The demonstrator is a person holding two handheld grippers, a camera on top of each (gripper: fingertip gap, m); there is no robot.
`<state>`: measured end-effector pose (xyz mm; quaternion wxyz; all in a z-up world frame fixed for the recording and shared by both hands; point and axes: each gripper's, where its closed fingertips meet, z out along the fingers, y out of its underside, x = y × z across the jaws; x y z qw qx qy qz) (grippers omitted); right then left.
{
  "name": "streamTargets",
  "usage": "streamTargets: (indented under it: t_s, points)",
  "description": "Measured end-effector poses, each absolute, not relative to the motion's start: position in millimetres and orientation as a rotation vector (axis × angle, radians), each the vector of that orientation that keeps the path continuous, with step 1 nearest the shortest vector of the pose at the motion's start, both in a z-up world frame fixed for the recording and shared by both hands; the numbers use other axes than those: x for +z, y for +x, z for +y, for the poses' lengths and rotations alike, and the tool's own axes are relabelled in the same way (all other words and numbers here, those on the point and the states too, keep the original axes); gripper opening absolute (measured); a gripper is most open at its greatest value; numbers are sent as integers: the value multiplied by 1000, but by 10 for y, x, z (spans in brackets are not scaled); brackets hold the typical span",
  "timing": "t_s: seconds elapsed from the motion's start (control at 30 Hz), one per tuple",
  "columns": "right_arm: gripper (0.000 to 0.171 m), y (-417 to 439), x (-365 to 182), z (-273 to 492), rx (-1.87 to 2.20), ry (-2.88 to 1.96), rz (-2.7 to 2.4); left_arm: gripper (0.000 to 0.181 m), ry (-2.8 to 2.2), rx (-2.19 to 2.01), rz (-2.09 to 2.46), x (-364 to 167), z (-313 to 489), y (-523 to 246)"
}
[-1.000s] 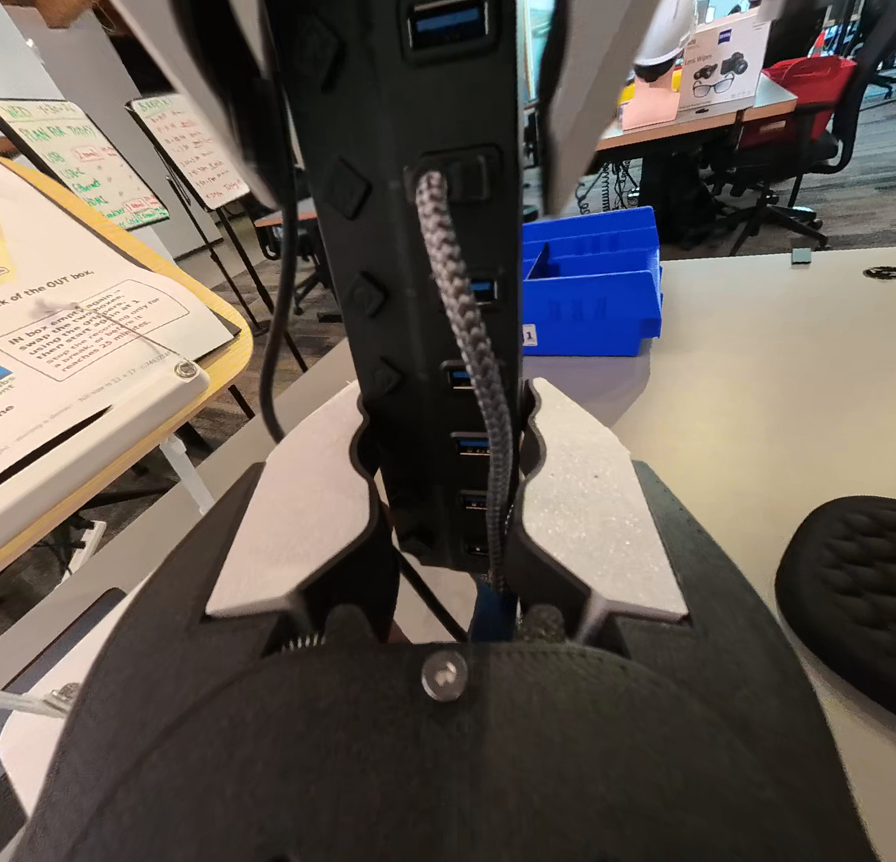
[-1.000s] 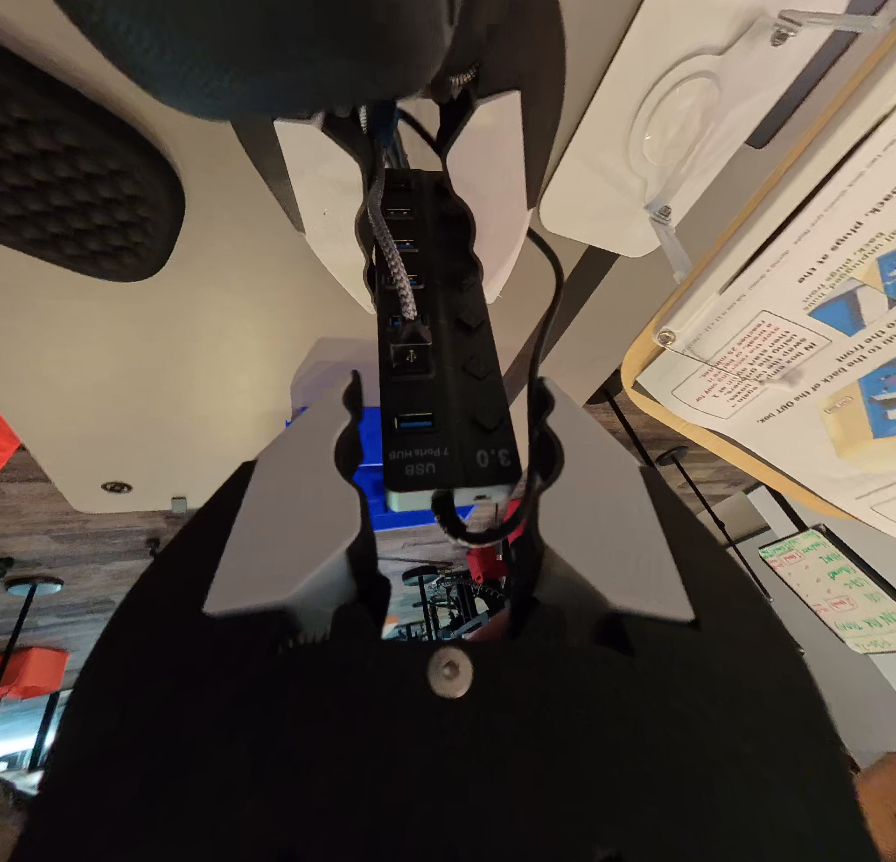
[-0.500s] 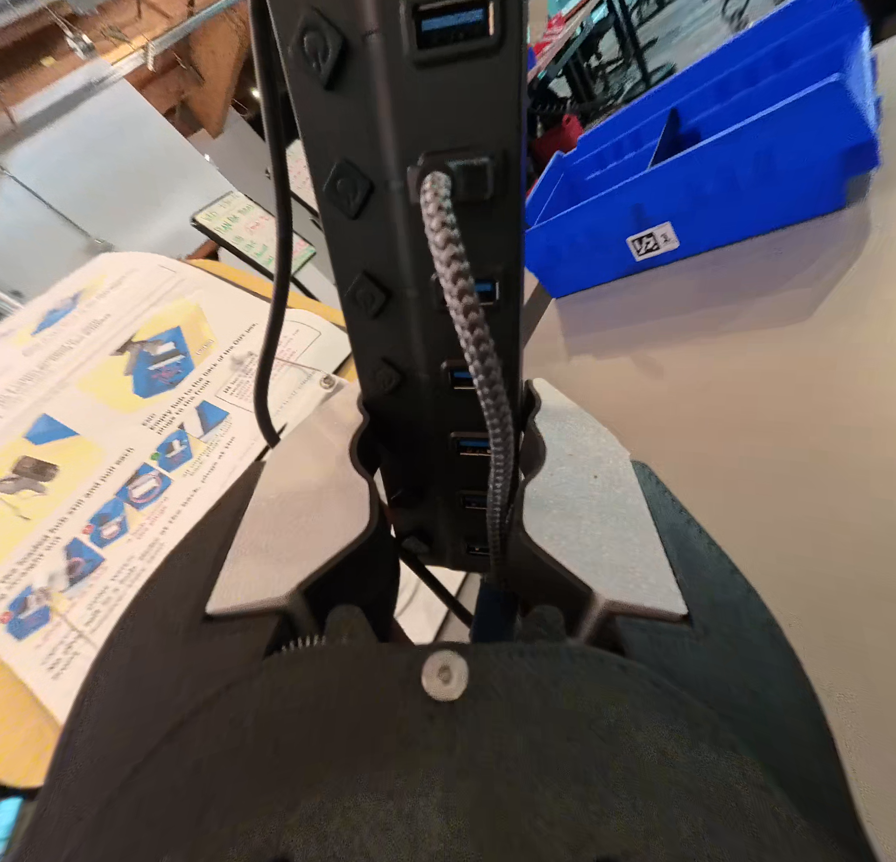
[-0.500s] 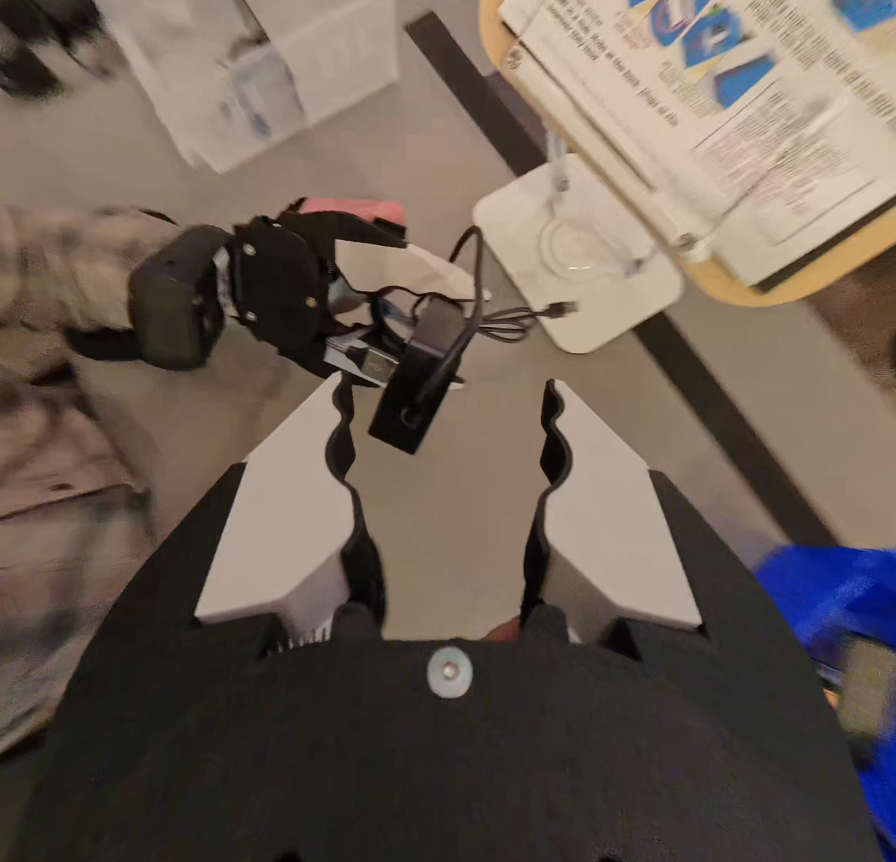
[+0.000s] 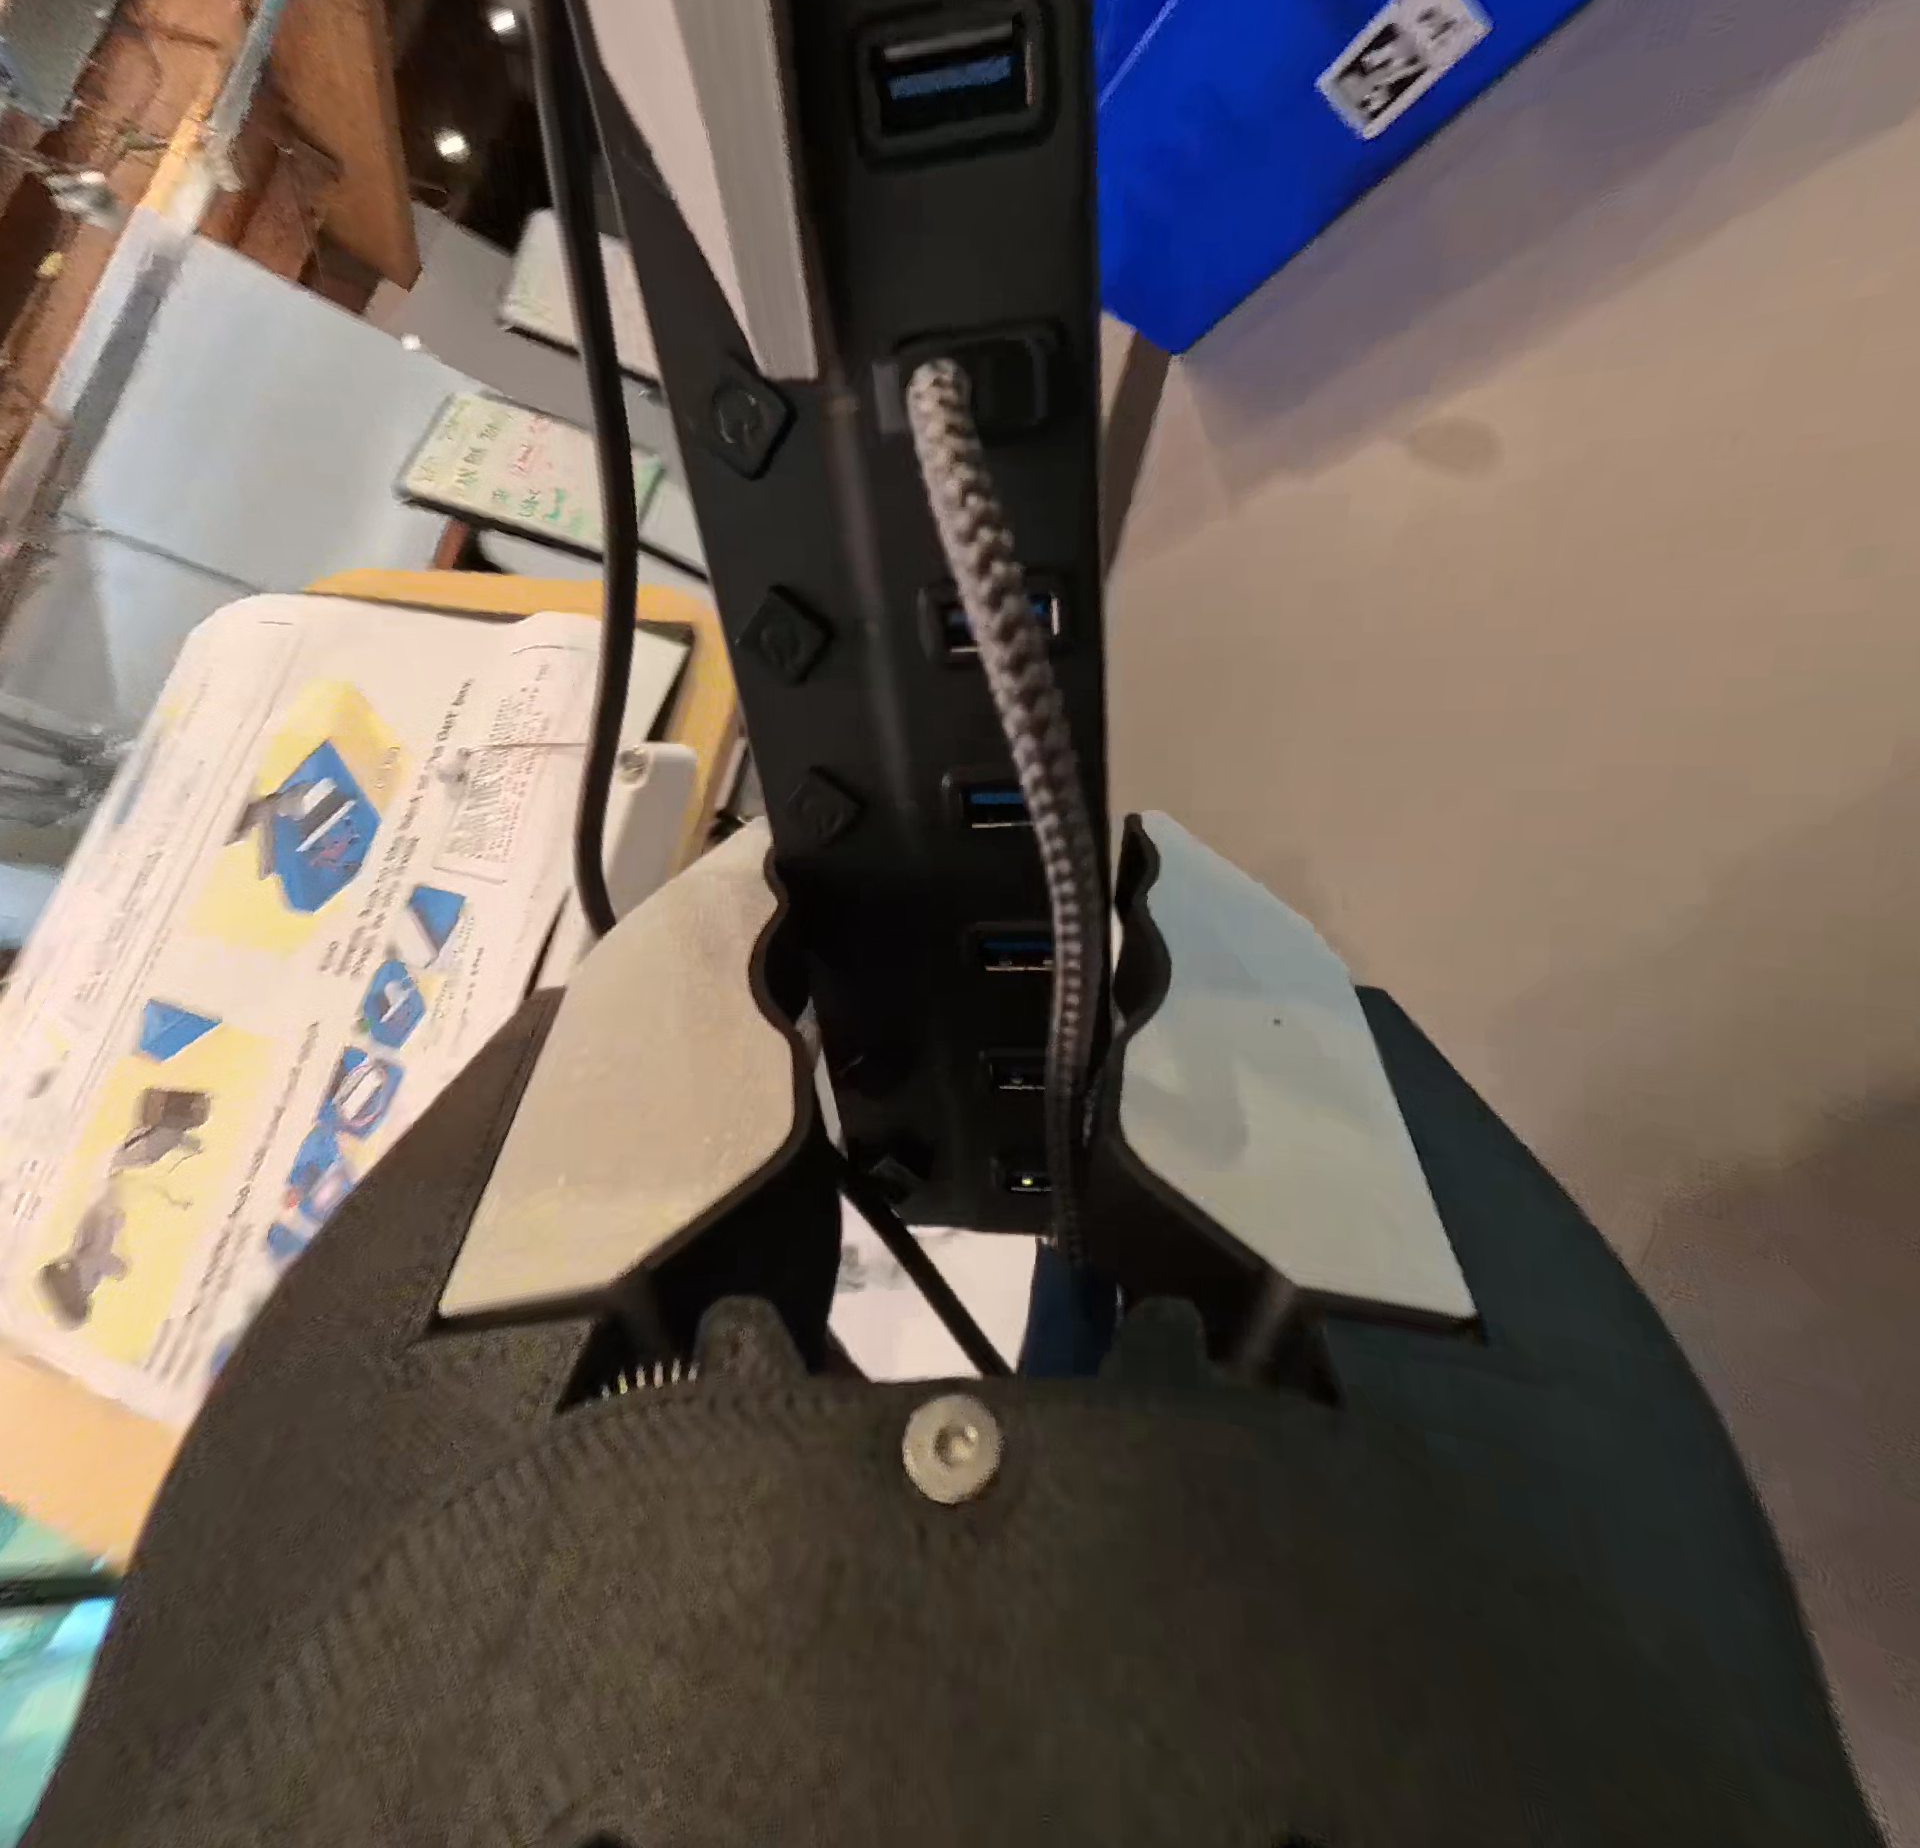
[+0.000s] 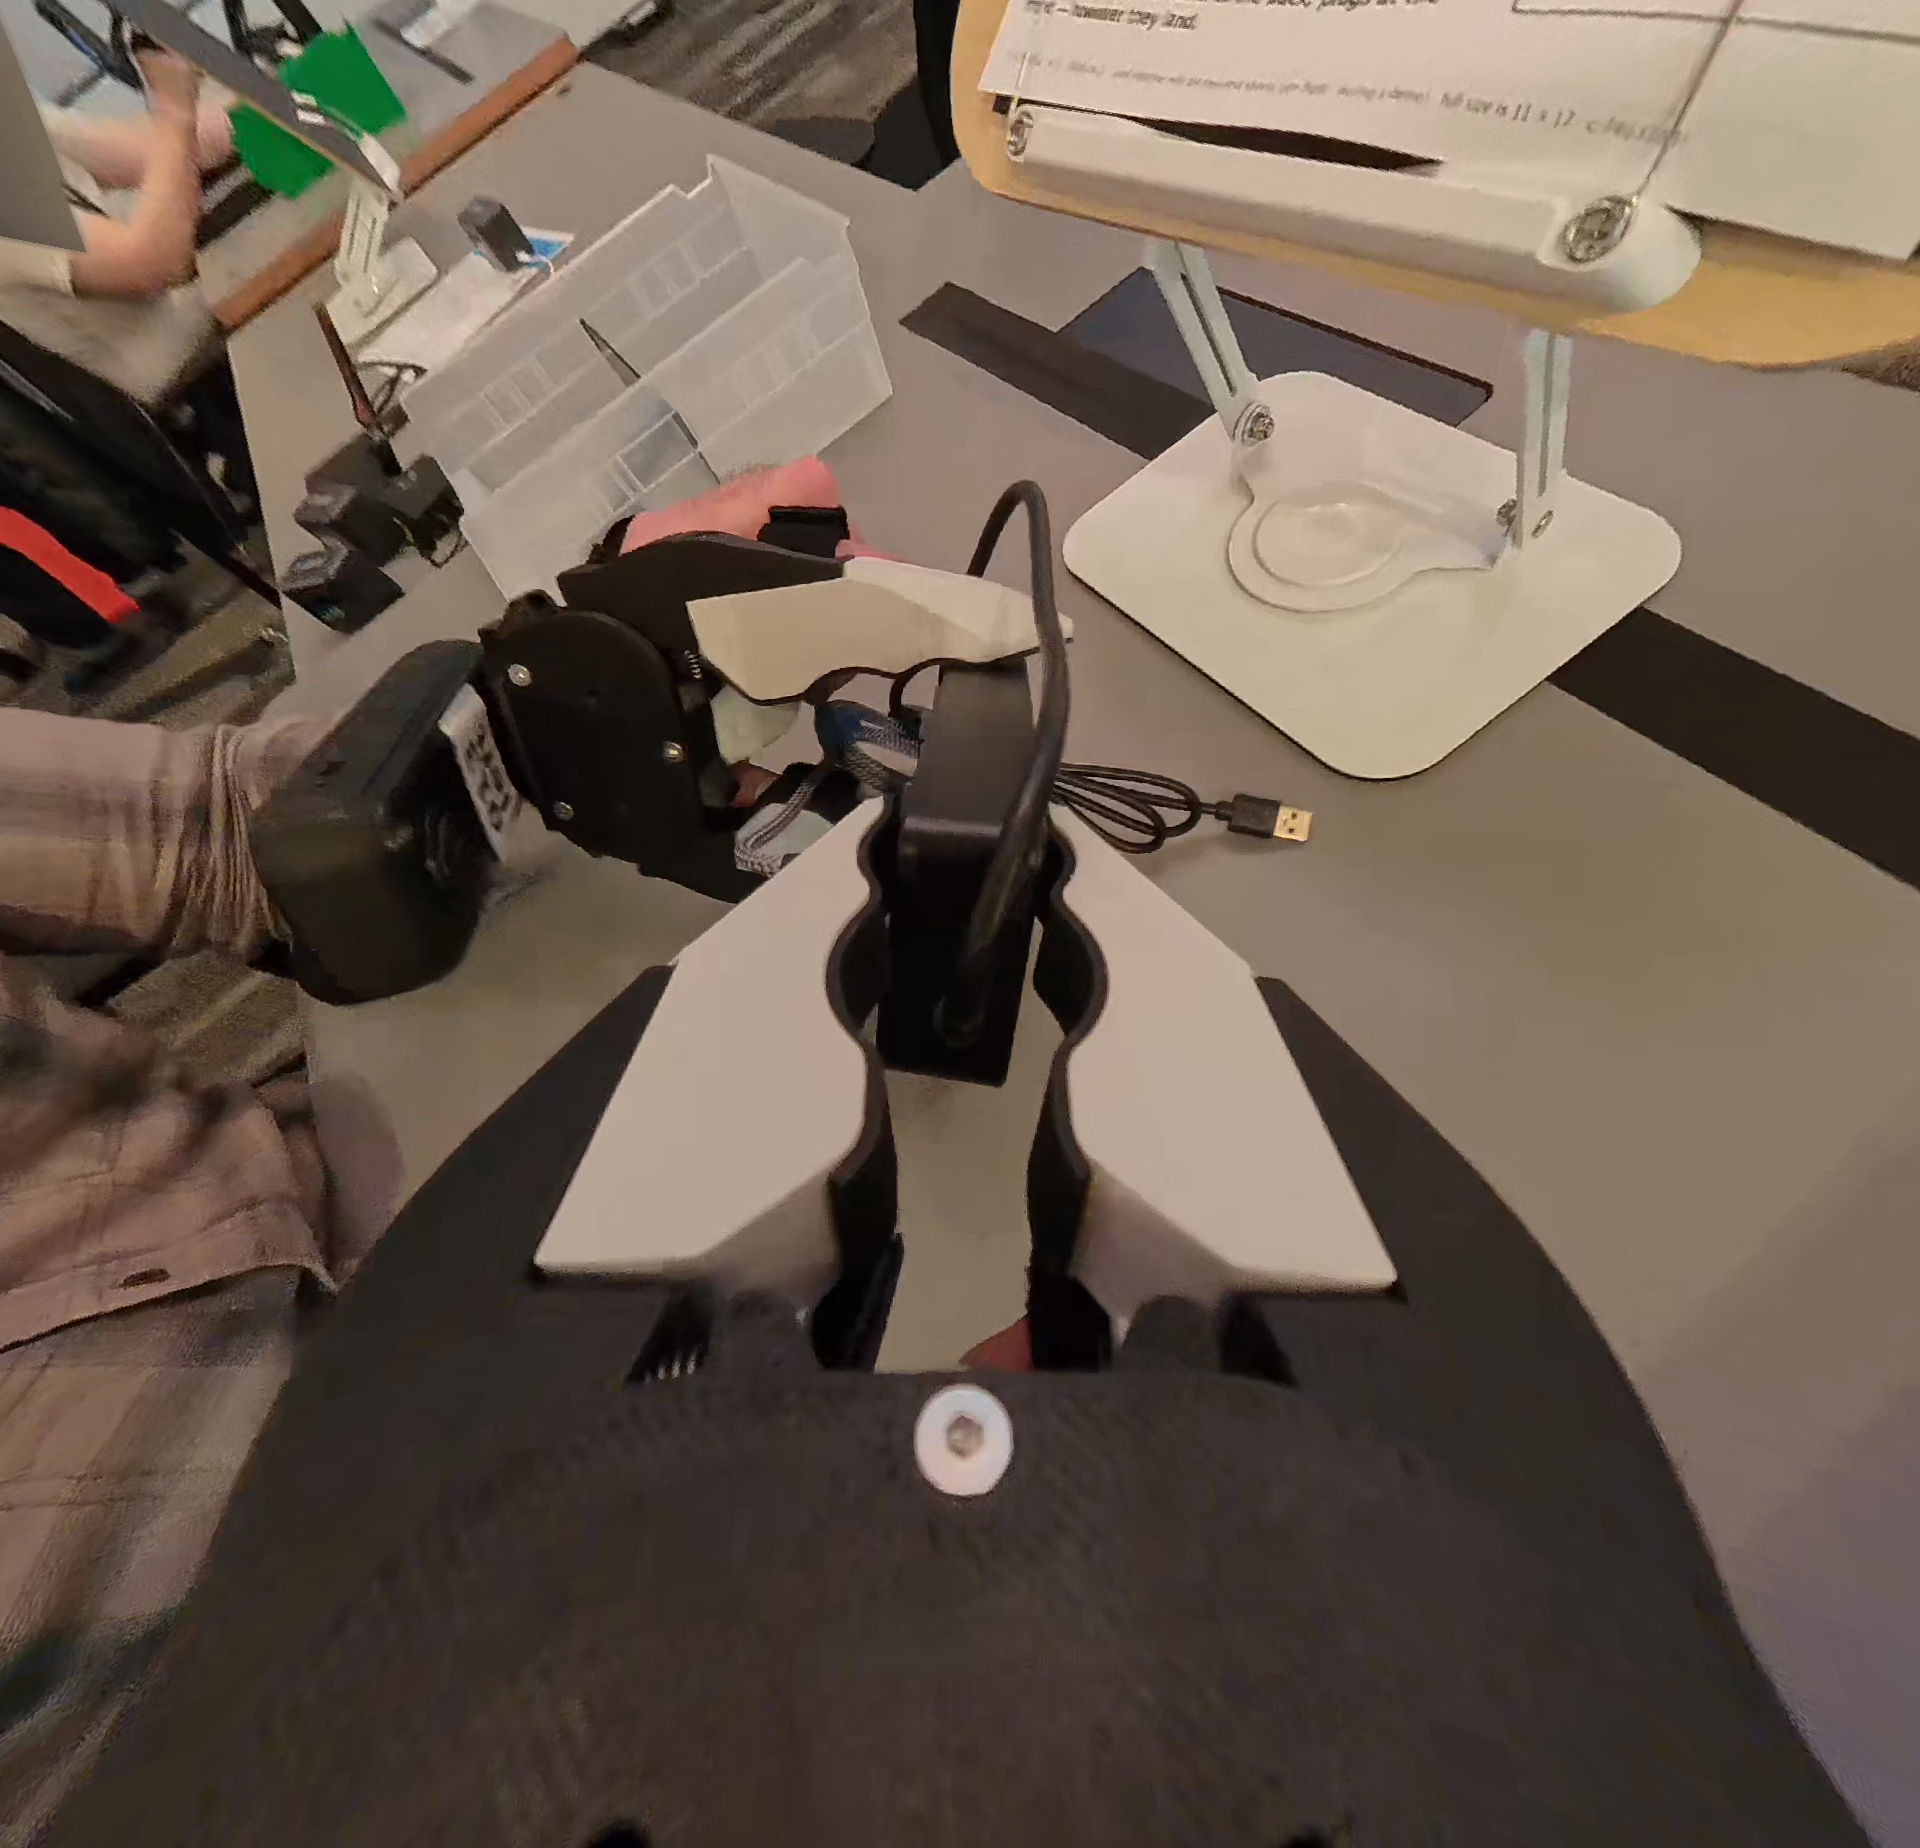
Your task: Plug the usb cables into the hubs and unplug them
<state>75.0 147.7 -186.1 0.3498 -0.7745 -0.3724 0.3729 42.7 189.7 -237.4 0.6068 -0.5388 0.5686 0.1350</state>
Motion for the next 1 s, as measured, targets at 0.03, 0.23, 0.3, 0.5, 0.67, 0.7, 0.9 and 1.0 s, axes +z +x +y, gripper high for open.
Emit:
streamTargets:
  t_s: [0.03,0.23,0.3,0.5,0.67,0.7,0.9,1.0]
  points:
    - [21,772,-1891,1505,978,-2004,-946,62,-1220,264,1354,-2387,1855,452]
    - [21,906,-2018,1565,1209,-1996,-760,73,-1122,-93,1417,-2097,1568,383]
    - [21,935,-2152,1566,1265,-2021,-709,71,-1141,-153,1424,-2040,1548,296]
    - [20,983,-2545,1552,1337,-2090,-606,60,-1255,-292,1523,-2254,1535,94]
    - [21,1025,-2774,1514,1345,-2134,-568,49,-1336,-352,1543,-2416,1586,-7]
    - [21,1035,-2799,1512,1352,-2137,-557,46,-1357,-346,1549,-2477,1611,-15]
    - [21,1056,-2943,1451,1379,-2158,-533,37,-1474,-307,1635,-2968,1690,15]
    - [21,1075,-3018,1418,1389,-2163,-518,29,-1500,-299,1654,-3140,1711,53]
